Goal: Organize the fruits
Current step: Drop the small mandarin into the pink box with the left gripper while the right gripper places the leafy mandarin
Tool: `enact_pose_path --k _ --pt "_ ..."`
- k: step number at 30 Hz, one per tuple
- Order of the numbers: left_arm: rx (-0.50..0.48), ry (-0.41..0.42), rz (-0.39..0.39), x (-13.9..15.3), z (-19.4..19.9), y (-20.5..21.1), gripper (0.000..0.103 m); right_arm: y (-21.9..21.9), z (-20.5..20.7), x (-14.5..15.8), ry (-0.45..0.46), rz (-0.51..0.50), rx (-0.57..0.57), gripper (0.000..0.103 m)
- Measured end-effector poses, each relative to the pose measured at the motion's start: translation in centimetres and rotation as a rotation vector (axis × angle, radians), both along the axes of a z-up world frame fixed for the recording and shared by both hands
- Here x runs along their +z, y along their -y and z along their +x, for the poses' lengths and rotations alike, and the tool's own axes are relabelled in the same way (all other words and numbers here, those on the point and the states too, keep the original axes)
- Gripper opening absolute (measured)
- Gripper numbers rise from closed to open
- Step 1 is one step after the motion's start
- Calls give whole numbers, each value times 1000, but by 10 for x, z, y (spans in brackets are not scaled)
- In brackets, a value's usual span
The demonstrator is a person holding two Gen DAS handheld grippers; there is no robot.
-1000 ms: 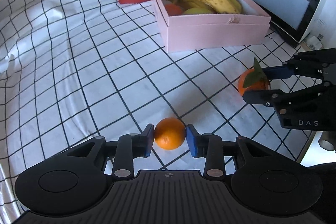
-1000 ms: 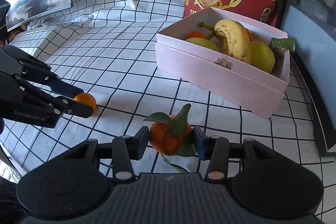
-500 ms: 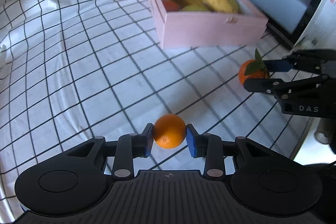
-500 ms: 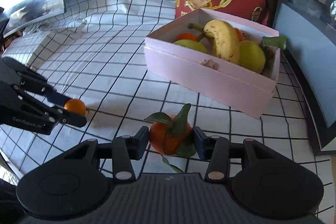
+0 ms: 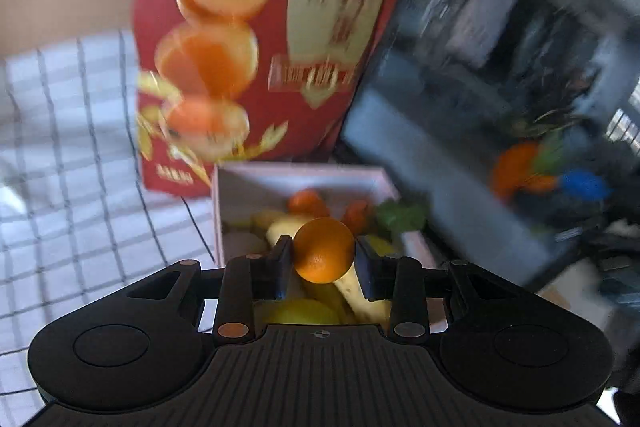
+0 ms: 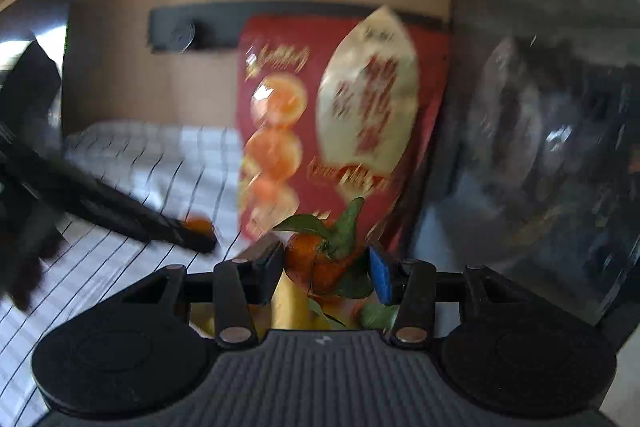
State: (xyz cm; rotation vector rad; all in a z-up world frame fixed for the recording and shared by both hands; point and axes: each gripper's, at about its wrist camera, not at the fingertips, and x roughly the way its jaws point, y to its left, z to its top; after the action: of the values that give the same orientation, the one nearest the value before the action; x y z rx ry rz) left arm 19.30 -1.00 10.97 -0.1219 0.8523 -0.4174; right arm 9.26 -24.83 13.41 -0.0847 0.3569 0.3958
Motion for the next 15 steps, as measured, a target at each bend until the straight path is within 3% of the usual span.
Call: enact_pose_path --k 4,7,15 --pt "55 -2 -4 -27 15 0 37 7 10 1 -15 6 -29 45" --pt "129 12 -91 -24 12 -19 37 13 16 -9 -65 6 -37 45" --pt "232 18 -134 -19 -36 -51 37 8 54 -35 -191 91 -25 45"
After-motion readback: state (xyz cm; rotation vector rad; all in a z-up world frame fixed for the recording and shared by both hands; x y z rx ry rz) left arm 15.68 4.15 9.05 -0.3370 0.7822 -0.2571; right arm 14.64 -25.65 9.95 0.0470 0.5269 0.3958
